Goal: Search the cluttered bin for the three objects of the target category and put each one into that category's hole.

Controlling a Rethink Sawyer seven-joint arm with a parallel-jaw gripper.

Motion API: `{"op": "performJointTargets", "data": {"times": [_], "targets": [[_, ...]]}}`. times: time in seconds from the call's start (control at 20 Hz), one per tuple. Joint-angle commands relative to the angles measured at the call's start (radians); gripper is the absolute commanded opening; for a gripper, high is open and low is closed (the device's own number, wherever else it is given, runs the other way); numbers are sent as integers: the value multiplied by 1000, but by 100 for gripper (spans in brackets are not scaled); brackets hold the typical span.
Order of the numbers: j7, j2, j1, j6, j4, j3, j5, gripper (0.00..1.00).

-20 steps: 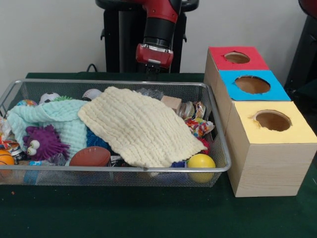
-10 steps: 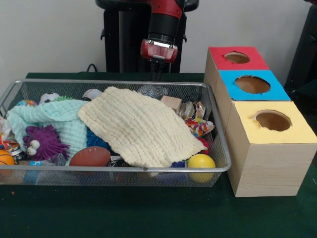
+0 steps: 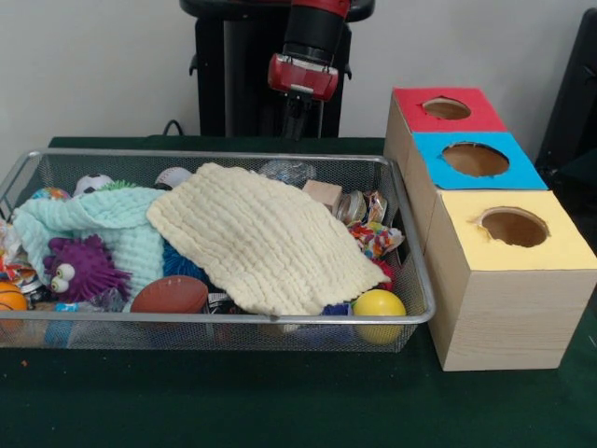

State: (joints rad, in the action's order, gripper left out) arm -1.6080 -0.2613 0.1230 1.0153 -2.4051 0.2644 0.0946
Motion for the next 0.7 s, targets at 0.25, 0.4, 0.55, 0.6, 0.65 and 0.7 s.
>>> {"op": "performJointTargets", "data": {"times": [0.25, 0.4, 0.55, 0.6, 0.65, 0.7], "targets": [[-250, -14, -8, -72, 69, -64, -76, 0], [-261, 56, 3, -20, 119, -63, -57, 0], [-269, 113, 12, 27, 156, -62, -47, 0], [-273, 133, 12, 45, 166, -60, -47, 0], [-275, 145, 13, 56, 173, -60, -47, 0], [-278, 157, 15, 67, 180, -61, -46, 0]]}}
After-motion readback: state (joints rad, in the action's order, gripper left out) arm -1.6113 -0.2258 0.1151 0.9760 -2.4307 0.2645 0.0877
